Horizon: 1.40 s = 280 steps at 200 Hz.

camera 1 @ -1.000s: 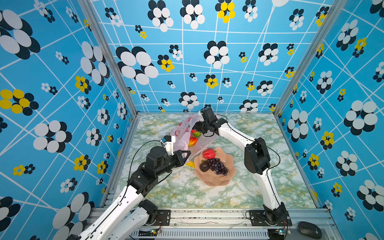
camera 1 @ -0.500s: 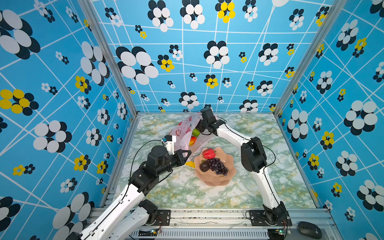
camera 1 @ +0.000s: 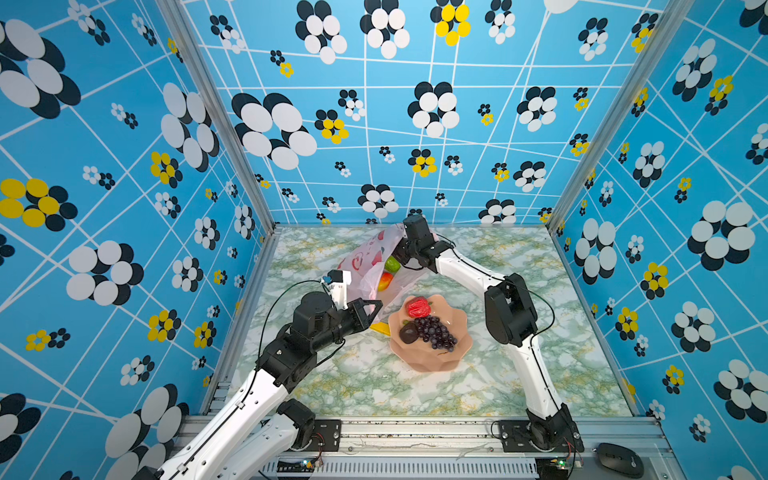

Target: Place the fruits into the plastic bag

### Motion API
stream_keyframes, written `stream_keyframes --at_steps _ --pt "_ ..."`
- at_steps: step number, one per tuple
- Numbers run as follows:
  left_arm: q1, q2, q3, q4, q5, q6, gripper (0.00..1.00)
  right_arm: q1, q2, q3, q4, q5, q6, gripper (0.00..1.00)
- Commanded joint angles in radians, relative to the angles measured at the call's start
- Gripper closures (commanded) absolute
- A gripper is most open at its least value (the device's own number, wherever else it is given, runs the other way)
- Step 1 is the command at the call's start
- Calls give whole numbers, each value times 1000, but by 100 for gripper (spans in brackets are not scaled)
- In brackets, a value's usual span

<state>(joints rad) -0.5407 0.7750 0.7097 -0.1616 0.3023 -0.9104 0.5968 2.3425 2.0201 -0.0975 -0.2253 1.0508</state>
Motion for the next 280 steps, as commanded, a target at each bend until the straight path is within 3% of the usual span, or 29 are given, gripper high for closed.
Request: stream_keyframes --at_steps 1,22,62,100,131,187,229,280 --pt "7 -15 31 -4 3 -26 100 -14 -88 -14 -25 -71 -61 8" --pt "8 -22 27 -6 -1 -39 100 -32 -126 -55 -48 -129 -92 1" --pt "7 -33 25 -4 -33 -47 100 -81 -208 -154 -68 -300 -115 1" --pt "7 -11 16 50 -38 -43 100 -112 -233 -165 -229 -488 -225 1" --pt "8 -24 -13 102 -52 -54 100 -130 -303 -242 -270 -523 -296 1" --pt "8 23 -36 207 6 -85 100 -168 -393 -352 -231 -609 -309 1" --pt "8 52 3 151 -30 -113 100 -177 -441 -427 -139 -674 -248 1" --pt "8 44 34 96 -63 -102 100 -177 -525 -494 -154 -711 -265 1"
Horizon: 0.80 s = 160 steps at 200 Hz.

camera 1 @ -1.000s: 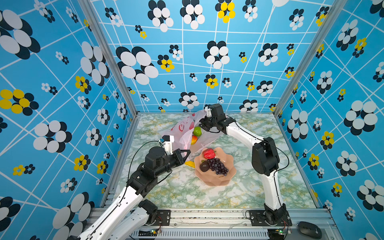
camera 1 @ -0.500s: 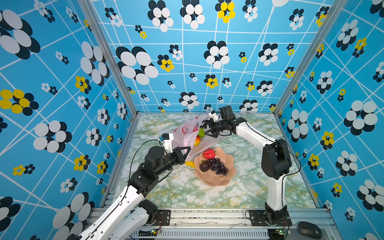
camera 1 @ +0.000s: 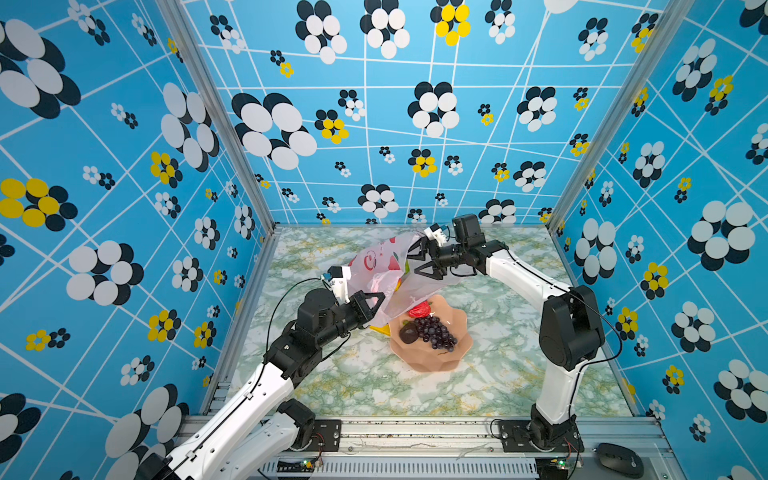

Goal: Place the fruits into the plastic bag
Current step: 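Withdraw the open right gripper from the bag and raise it back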

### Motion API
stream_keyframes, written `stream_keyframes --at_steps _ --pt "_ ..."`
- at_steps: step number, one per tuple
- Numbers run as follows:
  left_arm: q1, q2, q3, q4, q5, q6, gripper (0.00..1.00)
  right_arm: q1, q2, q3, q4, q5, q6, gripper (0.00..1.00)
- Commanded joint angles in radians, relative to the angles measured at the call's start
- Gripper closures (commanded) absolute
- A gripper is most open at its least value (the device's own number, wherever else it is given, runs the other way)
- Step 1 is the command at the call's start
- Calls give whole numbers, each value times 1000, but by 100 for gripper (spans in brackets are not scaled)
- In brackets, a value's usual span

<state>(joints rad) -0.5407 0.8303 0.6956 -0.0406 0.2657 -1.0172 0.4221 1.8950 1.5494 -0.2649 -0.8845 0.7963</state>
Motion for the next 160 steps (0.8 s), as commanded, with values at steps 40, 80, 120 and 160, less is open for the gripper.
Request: stream_keyframes --at_steps 40,80,120,160 --pt "9 -29 85 -83 -50 55 100 -2 -153 -75 -24 -65 -44 1" --pt "16 -39 113 -126 -60 97 100 -1 -198 -126 1 -88 -30 1" --pt "30 -43 140 -163 -70 132 100 -3 -252 -164 63 -108 6 1" --pt "57 -27 177 -171 -45 162 100 -3 -374 -146 47 -55 -41 1"
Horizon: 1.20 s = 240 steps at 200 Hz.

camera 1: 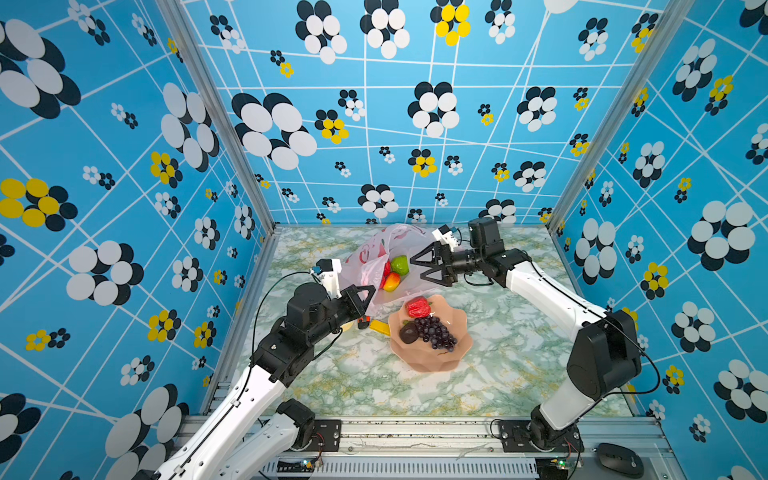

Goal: Place the fruits into the plastic bag
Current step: 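Withdraw the open right gripper from the bag and raise it back, then lower the right gripper over the bowl toward the red apple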

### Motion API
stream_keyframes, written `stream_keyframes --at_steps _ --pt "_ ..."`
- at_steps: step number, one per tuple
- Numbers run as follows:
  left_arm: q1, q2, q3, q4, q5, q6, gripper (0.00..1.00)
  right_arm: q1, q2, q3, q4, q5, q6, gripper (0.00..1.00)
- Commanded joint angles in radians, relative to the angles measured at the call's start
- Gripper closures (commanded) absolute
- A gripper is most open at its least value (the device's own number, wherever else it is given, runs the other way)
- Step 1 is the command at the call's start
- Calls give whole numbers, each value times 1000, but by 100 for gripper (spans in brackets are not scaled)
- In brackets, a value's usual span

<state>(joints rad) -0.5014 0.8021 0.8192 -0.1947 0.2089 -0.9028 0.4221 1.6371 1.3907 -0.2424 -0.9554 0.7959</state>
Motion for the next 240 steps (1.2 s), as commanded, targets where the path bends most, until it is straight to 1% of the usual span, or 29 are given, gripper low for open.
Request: stream_keyframes --at_steps 1,15,30,49,64,92,106,128,146,163,187,196,215,240 --pt "18 2 54 -17 13 49 100 -2 -120 13 23 18 -43 1" --pt "30 11 71 -27 27 63 100 -3 -179 10 -5 57 -98 1" --pt "42 20 82 -35 39 68 100 -2 -239 13 -68 115 -189 1" --pt "55 30 81 -15 62 66 100 -2 -314 14 -173 214 -364 1" --pt "60 41 77 5 78 58 100 -2 -378 -9 -219 285 -494 1" --pt "62 63 72 31 101 44 100 -2 -496 -113 -222 386 -743 1" --pt "62 74 64 42 106 35 100 -2 -548 -171 -197 449 -815 1" --pt "61 83 60 49 109 30 100 -2 -610 -258 -118 543 -872 1" --pt "61 86 60 49 109 30 100 -2 -645 -313 -62 573 -904 1" --pt "61 94 63 49 111 28 100 -1 -655 -333 -38 584 -904 1" --pt "61 109 70 49 116 28 100 3 -664 -335 -61 544 -896 1" --pt "61 113 71 49 119 27 100 14 -676 -339 -68 546 -892 1" --pt "61 121 70 55 124 23 100 51 -709 -357 -88 612 -860 1" --pt "61 131 77 55 132 19 100 145 -738 -348 -211 686 -862 0"
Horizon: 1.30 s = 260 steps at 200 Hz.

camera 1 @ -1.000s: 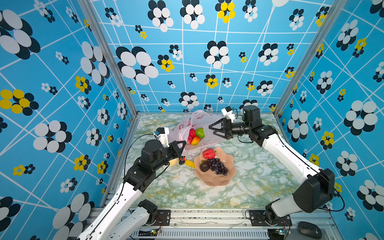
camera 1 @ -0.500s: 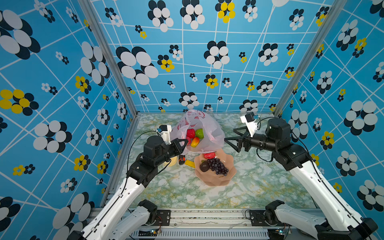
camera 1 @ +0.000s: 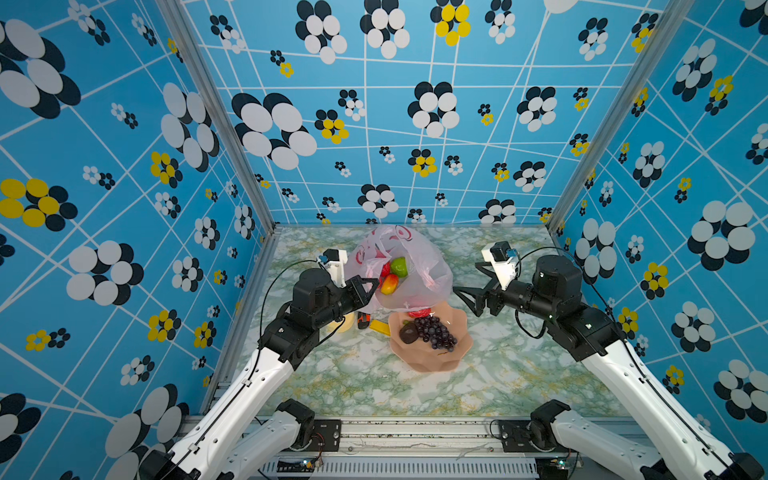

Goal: Place the fruits into the plastic bag
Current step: 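Lower the right gripper over the bowl toward the red apple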

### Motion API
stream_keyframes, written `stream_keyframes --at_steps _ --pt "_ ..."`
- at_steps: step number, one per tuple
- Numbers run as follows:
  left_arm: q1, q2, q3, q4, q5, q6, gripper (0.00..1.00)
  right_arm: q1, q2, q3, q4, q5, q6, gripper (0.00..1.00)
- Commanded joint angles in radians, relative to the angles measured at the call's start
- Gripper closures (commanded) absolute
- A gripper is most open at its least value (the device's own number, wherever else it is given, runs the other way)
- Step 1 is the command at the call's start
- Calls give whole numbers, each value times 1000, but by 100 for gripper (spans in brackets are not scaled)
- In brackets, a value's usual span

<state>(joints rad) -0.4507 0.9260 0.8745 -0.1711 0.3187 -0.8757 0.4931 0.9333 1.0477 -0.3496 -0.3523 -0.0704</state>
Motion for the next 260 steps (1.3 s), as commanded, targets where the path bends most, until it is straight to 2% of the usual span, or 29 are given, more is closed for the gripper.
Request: stream_keyframes --at_steps 1,44,98,150,199,260 --pt "10 7 21 31 22 -8 100 79 -35 -6 -109 86 4 1" --pt "10 9 6 42 20 -15 100 241 -14 -15 -297 190 51 1" --pt "11 27 -11 67 35 -31 100 281 193 66 -369 198 322 1" --pt "9 21 -6 67 44 -37 100 314 306 114 -422 364 448 1" --pt "9 13 -15 59 40 -37 100 315 395 143 -438 414 471 1" --pt "9 25 -4 52 43 -37 100 315 589 241 -398 407 402 1"
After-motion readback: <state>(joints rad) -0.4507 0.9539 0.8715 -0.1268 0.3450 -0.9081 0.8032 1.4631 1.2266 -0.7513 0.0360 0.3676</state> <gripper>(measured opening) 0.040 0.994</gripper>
